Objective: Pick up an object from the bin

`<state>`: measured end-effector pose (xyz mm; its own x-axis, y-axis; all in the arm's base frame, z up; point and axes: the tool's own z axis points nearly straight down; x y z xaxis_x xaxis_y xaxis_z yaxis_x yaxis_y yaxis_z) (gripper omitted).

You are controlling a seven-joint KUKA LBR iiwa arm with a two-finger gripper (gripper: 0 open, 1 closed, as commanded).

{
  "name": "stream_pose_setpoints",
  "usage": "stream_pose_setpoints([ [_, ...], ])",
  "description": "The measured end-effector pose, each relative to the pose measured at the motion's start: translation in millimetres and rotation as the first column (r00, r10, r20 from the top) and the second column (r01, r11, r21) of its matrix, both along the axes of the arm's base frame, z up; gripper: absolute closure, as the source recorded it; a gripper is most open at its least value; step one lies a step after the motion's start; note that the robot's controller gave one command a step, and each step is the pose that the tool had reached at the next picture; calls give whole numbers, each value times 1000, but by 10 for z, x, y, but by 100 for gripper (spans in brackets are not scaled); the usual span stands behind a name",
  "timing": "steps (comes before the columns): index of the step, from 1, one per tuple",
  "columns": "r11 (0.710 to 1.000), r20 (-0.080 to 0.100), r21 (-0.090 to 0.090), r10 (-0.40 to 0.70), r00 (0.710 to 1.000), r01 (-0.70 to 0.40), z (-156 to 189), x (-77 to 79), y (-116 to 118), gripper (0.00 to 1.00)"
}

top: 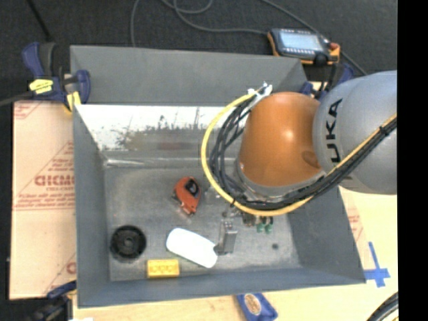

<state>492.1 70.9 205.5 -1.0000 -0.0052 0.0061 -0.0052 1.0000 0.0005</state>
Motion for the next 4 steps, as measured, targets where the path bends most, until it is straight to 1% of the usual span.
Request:
stream_pose_setpoints([
  [1,1000,9,1,-3,1000,3,43,17,-5,0],
  [2,1000,12,2,-28,1000,28,-737,-88,170,0],
  [3,1000,4,0,-22,1000,22,-878,-122,208,0],
  [4,984,8,1,-179,984,179,-798,-134,151,0],
])
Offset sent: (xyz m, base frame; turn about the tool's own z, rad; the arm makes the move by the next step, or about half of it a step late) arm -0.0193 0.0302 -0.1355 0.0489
